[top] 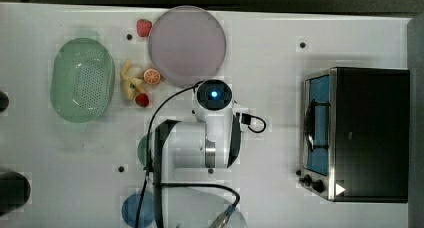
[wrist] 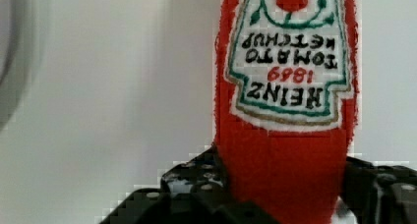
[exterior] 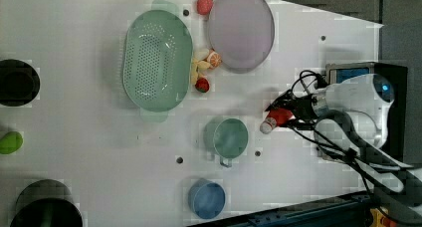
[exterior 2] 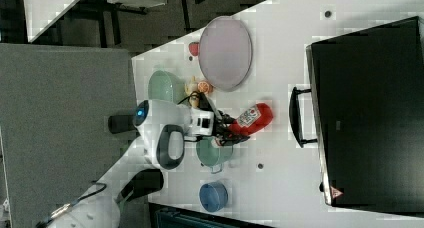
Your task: Pick Ketchup from oven and place it on table.
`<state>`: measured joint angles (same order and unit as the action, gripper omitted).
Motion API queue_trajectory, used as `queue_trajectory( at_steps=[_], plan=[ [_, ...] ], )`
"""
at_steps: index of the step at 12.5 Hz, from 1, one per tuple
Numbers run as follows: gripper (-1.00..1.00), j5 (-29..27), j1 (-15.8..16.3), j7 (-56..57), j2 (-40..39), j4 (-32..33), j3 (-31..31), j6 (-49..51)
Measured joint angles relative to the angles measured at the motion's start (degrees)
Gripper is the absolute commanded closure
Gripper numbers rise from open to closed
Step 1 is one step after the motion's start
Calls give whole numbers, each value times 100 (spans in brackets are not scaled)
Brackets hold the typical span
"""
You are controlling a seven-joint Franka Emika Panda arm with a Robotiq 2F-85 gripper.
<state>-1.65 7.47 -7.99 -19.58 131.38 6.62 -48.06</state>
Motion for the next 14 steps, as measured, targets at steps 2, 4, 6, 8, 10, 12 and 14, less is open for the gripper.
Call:
queue_trajectory(
  at_steps=[2, 4, 6, 8, 10, 12, 14],
  plan=[
    [-76, 49, -50, -9, -242, 56, 17, -148],
    [-100, 107, -42, -17, -375, 67, 45, -456],
    [-100, -39, -56, -17, -341, 78, 23, -425],
    [-100, -20, -64, -20, -35, 11, 24, -313],
    [-100, -20, -67, -20, 648, -112, 49, -11],
    [-100, 82, -90, -27, 1481, -593, 106, 1102],
    [-100, 46, -69, -30, 2273, -1276, 194, 1902]
  ],
)
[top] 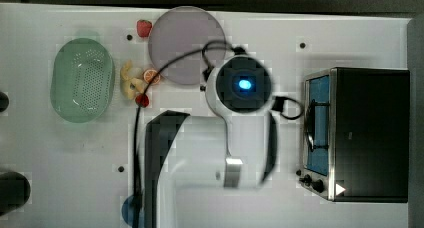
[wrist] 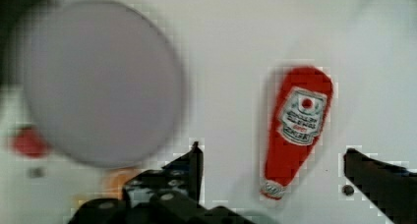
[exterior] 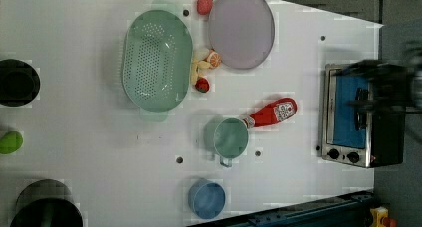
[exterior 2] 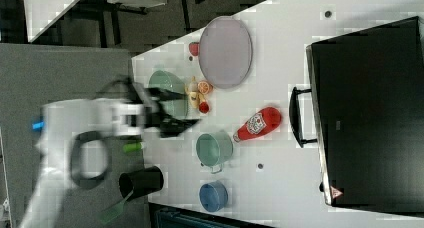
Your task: Pick Ketchup from oven and place it on table.
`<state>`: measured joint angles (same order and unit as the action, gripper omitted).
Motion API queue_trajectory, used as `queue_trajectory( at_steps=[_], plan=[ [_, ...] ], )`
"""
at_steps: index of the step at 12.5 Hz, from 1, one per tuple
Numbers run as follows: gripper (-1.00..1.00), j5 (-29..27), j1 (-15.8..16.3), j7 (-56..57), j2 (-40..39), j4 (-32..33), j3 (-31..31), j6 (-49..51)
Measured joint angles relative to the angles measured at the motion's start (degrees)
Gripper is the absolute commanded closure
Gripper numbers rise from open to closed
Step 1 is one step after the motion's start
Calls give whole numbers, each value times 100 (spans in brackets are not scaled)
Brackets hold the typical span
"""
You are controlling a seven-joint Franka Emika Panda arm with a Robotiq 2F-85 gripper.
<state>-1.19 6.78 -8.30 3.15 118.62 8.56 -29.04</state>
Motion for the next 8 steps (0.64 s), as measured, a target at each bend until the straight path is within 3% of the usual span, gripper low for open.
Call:
queue_trajectory(
  at_steps=[5, 8],
  plan=[
    [-100, -102, -48, -7, 1055, -2053, -57, 2439],
    [-100, -90, -8, -17, 1209, -2233, -39, 2793]
  ],
)
